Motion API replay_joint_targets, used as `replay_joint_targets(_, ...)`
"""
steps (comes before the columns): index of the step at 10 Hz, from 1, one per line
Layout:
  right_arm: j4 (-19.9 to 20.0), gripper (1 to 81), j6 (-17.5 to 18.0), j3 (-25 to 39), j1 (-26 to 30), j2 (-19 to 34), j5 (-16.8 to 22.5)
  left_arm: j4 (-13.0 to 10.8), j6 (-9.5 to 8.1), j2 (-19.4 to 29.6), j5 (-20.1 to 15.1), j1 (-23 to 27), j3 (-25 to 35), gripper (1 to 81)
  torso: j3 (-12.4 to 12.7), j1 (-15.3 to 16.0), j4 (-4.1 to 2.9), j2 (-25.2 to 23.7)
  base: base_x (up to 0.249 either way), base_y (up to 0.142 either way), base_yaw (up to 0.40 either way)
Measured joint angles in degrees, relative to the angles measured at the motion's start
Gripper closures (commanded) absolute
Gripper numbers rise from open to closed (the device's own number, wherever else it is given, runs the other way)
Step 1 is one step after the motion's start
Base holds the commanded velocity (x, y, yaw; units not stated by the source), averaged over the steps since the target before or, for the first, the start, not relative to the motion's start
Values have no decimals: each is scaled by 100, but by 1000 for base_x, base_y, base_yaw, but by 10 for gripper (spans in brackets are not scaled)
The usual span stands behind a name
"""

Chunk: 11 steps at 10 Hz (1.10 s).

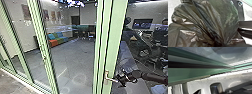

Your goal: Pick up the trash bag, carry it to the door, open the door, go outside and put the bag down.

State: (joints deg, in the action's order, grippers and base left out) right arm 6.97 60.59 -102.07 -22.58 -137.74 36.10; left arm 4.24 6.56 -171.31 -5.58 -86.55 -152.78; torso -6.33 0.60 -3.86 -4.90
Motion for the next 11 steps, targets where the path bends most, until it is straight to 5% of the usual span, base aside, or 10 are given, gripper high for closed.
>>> replay_joint_targets(4,-61,10,201,-60,-305,30,-423,0,2,-21,-4,0,0,811,0,2,0,0,0,0,0)
replay_joint_targets(11,-616,10,317,-79,-250,-44,157,-9,29,-90,-6,0,-6,811,0,5,0,0,0,0,0)
